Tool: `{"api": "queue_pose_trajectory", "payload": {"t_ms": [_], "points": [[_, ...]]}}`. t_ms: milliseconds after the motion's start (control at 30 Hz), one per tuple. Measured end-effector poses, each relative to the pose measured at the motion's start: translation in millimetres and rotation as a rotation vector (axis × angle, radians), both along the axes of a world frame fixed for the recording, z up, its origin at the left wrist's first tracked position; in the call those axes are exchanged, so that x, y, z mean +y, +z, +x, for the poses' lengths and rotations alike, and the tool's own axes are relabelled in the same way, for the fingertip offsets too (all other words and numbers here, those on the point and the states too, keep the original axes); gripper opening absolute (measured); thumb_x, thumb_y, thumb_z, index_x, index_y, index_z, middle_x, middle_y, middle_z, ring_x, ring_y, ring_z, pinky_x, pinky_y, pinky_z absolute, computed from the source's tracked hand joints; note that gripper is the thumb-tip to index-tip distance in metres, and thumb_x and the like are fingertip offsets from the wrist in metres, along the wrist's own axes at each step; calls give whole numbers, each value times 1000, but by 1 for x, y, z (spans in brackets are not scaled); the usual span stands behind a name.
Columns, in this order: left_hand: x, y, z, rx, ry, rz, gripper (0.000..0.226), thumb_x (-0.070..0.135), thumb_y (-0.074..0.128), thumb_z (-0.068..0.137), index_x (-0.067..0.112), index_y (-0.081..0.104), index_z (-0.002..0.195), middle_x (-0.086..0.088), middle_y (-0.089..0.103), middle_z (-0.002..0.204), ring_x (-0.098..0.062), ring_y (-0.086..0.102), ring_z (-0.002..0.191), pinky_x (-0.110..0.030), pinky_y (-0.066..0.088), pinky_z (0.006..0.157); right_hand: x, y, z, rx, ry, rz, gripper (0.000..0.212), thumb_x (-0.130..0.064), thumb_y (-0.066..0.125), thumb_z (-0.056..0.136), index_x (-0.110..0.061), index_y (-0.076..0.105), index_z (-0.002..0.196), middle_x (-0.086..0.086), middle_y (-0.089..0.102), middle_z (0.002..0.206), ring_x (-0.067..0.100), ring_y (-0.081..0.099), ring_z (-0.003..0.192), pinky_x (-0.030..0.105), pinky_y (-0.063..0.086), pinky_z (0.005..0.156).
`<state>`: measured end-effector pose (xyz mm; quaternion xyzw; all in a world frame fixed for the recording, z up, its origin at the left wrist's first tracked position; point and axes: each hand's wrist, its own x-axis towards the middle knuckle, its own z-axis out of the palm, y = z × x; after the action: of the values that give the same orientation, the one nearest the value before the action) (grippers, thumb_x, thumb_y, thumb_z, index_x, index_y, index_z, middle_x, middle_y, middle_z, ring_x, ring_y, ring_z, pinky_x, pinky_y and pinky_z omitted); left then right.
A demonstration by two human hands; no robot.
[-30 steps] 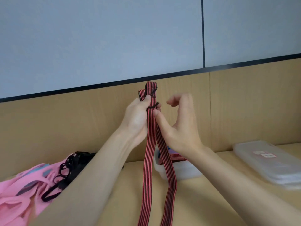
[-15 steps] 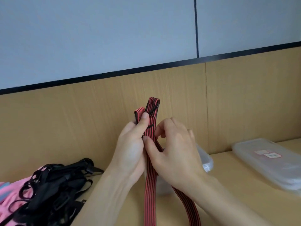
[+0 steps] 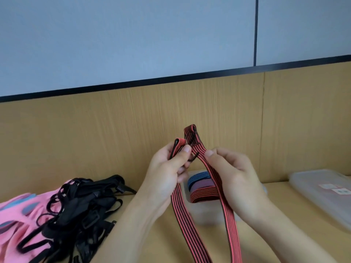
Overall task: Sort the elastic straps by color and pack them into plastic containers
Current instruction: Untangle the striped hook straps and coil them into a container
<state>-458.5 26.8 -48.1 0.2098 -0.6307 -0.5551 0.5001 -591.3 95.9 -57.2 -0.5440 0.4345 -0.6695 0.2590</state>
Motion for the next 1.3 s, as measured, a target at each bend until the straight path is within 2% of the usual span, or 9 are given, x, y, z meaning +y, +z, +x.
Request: {"api": "queue_pose_trajectory", "payload": {"t_ms": [267,367,467,633,800,867,1033,1233,1300], "points": [[-1,-3,-1,-36,-21,-56,8,24,66,85,22,69,77,5,54,71,-2,47,56,-16,35,47,5,7,-3,-187,-19,-48,41,-13,53,101,-6,49,60,6,31,59,10,28,49,16,27,42],[2,-3,-2,-52,7,-64,16,25,65,89,27,68,74,8,53,68,-2,45,56,-16,37,48,2,-1,0,102,-88,-140,44,-19,59,100,1,46,63,-3,41,54,7,39,49,20,36,49],[6,-3,-3,-52,2,-52,19,16,58,101,17,62,82,7,53,66,-3,45,54,-15,39,48,-1,-9,3,421,-253,-215,34,-28,59,89,-20,44,60,-8,46,61,14,48,61,26,37,59],[15,1,-4,-17,-85,16,14,6,49,103,6,57,92,4,56,63,-5,53,49,-15,46,47,-7,-20,1,593,-297,-199,29,-34,64,89,-25,51,64,-10,51,70,14,56,75,18,40,62],[13,0,-3,-9,-53,50,23,7,51,101,14,58,80,5,51,61,-6,49,48,-17,41,45,-8,-18,1,441,-309,-123,40,-60,58,85,-25,55,66,-8,60,71,13,60,72,19,43,63],[10,-2,-2,-17,-61,60,20,7,52,100,13,59,82,4,46,62,-7,41,49,-17,37,44,-7,-13,1,318,-278,-83,45,-67,53,84,-24,59,74,-4,66,73,15,65,71,35,54,68],[12,-5,-3,-57,-217,114,9,11,58,94,9,64,99,4,52,58,-6,39,47,-20,31,44,-3,-7,4,-83,-18,-40,14,-27,64,99,-17,62,89,13,71,74,36,73,62,58,60,55],[15,-1,-3,110,-351,291,36,34,60,81,7,78,97,-2,58,67,-11,38,53,-24,29,49,-8,-6,-3,-114,-112,-131,3,-5,66,94,-7,64,93,-4,65,68,13,68,62,19,53,58],[15,-1,-5,87,-320,284,50,45,48,92,8,79,102,-4,64,77,-12,44,58,-24,31,50,-6,-5,-2,-167,-51,-133,5,-1,66,94,-6,63,94,-5,64,68,14,68,61,24,56,53]]}}
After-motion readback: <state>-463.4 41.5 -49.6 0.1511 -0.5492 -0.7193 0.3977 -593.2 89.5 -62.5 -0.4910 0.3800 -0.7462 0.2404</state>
